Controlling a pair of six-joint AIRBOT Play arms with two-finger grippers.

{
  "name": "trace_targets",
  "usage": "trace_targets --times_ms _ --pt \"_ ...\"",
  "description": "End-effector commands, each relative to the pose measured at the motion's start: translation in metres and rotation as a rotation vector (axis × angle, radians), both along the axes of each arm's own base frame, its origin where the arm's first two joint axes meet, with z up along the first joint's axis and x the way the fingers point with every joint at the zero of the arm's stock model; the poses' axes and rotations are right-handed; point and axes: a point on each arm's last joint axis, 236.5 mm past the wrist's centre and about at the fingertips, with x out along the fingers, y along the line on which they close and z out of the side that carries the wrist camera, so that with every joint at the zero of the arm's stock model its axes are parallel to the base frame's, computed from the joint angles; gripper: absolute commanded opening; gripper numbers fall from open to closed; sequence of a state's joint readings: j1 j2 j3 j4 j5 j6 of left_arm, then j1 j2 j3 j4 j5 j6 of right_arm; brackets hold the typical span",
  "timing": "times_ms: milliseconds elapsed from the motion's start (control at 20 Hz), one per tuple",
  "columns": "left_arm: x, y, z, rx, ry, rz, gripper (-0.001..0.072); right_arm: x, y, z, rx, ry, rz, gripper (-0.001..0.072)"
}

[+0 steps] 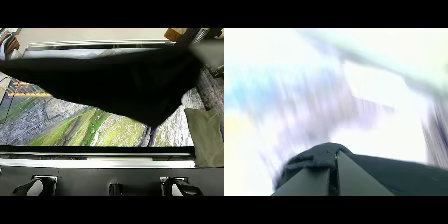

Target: Fold the clothes and pants, and hang the long-sleeved shirts on hangers.

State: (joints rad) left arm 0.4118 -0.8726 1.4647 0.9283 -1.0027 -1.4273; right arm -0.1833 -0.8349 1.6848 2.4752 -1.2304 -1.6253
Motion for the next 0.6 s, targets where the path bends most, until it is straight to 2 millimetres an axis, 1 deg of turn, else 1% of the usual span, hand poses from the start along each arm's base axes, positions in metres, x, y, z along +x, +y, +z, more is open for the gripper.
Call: trace_targets --times_ms 0,50,100,150,200,250,300,350,400,450,500,550 --pt "-0.102 0.025 0.134 0.131 -0.337 0.295 0.0011 -0.083 0.005 0.108 -0.010 -0.278 -0.066 0.0032" --pt "-0.118 0.030 0.142 0.124 -0.364 0.344 0.0011 -0.095 0.001 0.125 0.013 -0.328 -0.101 0.0032" --pt "-0.125 0.032 0.142 0.117 -0.363 0.367 0.0011 -0.100 -0.004 0.137 0.047 -0.364 -0.127 0.0032" --pt "-0.125 0.032 0.136 0.118 -0.339 0.362 0.0011 -0.098 -0.009 0.140 0.057 -0.372 -0.151 0.0032" --pt "-0.115 0.033 0.122 0.107 -0.282 0.351 0.0011 -0.085 -0.018 0.134 0.043 -0.343 -0.191 0.0032" --pt "-0.101 0.034 0.102 0.092 -0.214 0.328 0.0012 -0.067 -0.028 0.122 0.026 -0.291 -0.227 0.0032" --pt "-0.082 0.031 0.078 0.093 -0.134 0.278 0.0012 -0.043 -0.037 0.103 0.004 -0.218 -0.250 0.0032" --pt "-0.060 0.025 0.050 0.093 -0.054 0.205 0.0011 -0.017 -0.043 0.082 -0.009 -0.140 -0.257 0.0032" --pt "-0.037 0.021 0.022 0.086 0.018 0.153 0.0011 0.011 -0.048 0.056 -0.012 -0.052 -0.253 0.0032" --pt "-0.015 0.018 -0.009 0.069 0.091 0.113 0.0011 0.043 -0.052 0.022 -0.014 0.059 -0.245 0.0032" --pt "0.010 0.014 -0.045 0.054 0.172 0.078 0.0011 0.073 -0.056 -0.018 -0.030 0.176 -0.230 0.0032" --pt "0.033 0.009 -0.082 0.052 0.249 0.043 0.0011 0.097 -0.060 -0.058 -0.054 0.282 -0.212 0.0032"
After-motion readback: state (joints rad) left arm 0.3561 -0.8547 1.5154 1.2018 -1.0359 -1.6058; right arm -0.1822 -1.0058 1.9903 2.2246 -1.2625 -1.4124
